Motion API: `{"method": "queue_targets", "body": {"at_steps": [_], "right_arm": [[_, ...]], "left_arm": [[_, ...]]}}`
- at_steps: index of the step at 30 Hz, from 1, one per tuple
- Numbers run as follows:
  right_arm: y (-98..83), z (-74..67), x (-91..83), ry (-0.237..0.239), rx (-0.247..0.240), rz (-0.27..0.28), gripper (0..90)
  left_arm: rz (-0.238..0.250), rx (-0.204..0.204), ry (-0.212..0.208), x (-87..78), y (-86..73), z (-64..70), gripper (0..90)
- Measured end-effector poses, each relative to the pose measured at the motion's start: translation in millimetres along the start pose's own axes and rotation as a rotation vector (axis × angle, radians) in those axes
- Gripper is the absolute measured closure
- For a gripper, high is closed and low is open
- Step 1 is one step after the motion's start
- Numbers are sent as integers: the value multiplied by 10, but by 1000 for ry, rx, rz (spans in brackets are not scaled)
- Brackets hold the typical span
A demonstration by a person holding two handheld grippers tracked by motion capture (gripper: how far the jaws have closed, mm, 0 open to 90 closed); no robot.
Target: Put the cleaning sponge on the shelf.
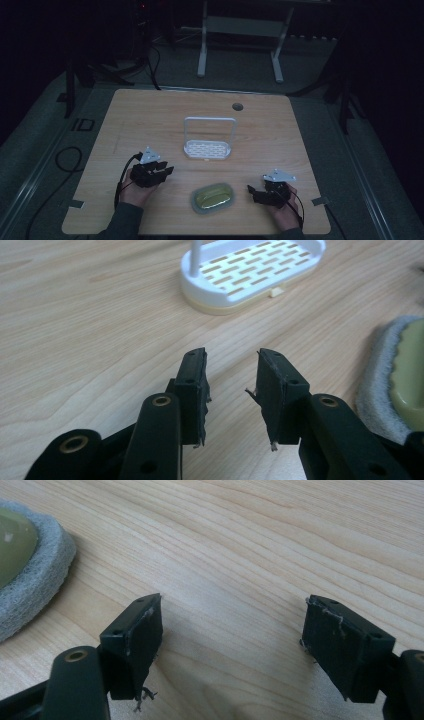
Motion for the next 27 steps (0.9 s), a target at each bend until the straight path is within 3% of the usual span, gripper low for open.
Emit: {"method": "queue_targets", "body": {"at_steps": [3,12,27], "right_arm": [[0,0,0,0,0,0,237],[0,0,0,0,0,0,237],[0,-1,0,0,1,0,237]], "left_arm": [[-10,3,-20,1,6,65,659],[-17,72,-57,-25,60,297,658],[-27,115,-123,-14,99,602,655]]}}
Point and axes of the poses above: each handheld gripper's, and its own axes: x roughly forward along the jaws, y roughly out of its top, z roughly to its right, the point moved 9 cm from there along x, roughly forward along the jaws, and after that the axes turned 6 degrees about -x, right-handed, at the moved point
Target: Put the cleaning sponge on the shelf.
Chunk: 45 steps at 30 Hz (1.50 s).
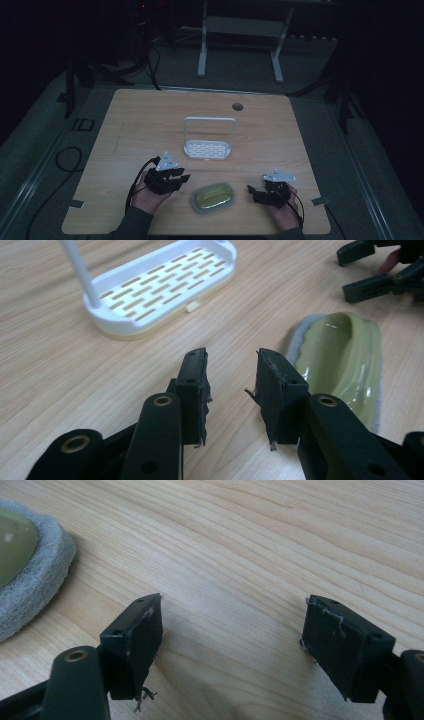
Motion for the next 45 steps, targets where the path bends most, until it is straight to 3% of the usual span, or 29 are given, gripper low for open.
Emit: {"method": "queue_targets", "body": {"at_steps": [11,22,35,45], "right_arm": [[0,1,0,0,-1,0,237],[0,1,0,0,-1,0,237],[1,-1,0,0,1,1,237],[1,-1,0,0,1,1,237]], "left_arm": [[-21,39,-40,72,16,198,653],[-38,95,-81,139,81,431,759],[-36,114,-137,250,207,625,838],[-62,136,-169,348,242,779,893]]}}
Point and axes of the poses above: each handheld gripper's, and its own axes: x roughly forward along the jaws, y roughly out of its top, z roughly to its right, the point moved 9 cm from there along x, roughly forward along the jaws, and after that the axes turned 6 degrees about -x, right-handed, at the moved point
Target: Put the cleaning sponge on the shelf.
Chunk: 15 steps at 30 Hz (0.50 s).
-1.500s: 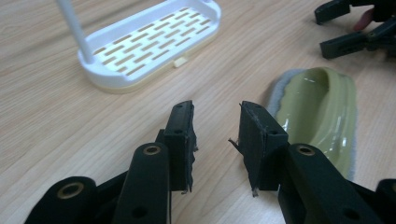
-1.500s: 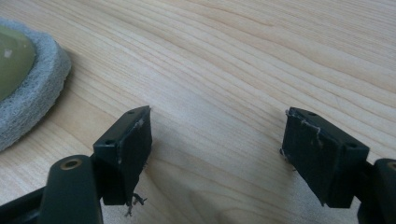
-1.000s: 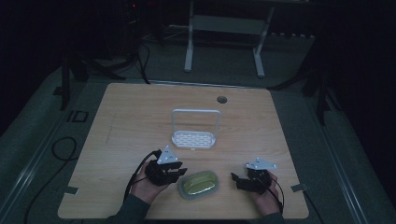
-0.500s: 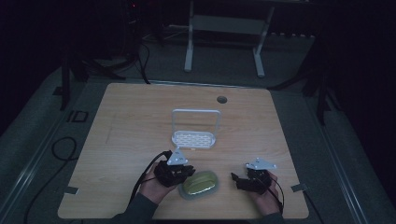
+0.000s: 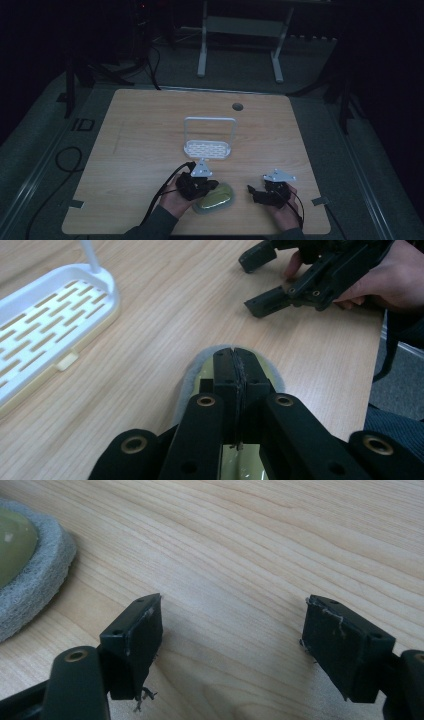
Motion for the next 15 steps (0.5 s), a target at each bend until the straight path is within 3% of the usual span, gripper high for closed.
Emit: {"method": "queue_targets", "body": {"at_steps": [15], "right_arm": [[0,1,0,0,-1,-1,237]], "left_arm": [[-47,43,-56,262,45,277,894]]}}
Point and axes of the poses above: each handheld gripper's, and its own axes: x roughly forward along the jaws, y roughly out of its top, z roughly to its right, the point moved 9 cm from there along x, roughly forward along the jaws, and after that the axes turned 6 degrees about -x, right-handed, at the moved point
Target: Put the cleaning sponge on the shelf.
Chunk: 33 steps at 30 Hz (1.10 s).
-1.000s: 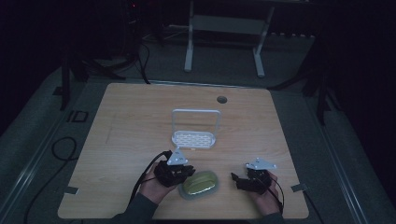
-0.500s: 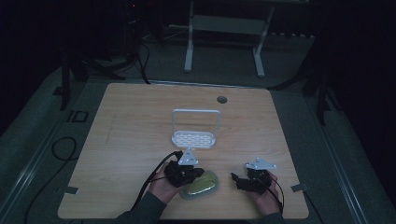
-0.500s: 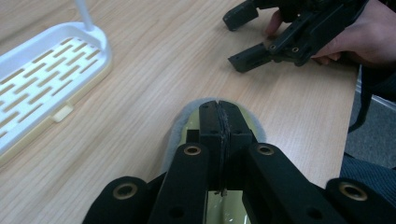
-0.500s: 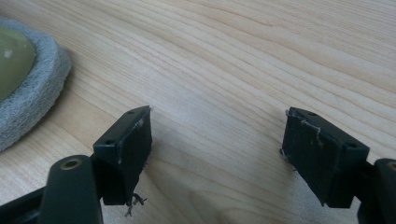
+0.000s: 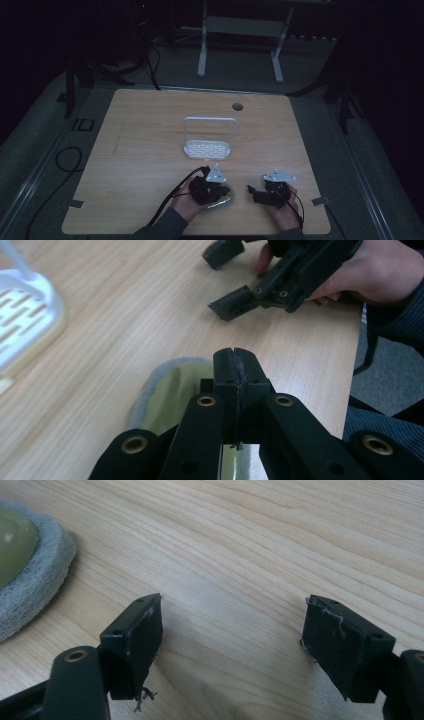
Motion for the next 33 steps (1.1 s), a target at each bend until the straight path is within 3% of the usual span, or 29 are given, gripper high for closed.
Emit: {"method": "queue_targets", "body": {"at_steps": [7,15,23,33], "right_arm": [[0,0,0,1,-1,0,237],[0,-1,0,0,0,0,237],[-1,0,0,0,-1,-1,237],[-2,0,-1,0,-1,-1,237]], "left_arm": [[-24,10,-9,110,-30,48,894],[-41,0,-2,141,-97,-3,894],[-35,-21,9,77,-156,-70,894],[-27,-67,57,-74,-251,-232,895]]}}
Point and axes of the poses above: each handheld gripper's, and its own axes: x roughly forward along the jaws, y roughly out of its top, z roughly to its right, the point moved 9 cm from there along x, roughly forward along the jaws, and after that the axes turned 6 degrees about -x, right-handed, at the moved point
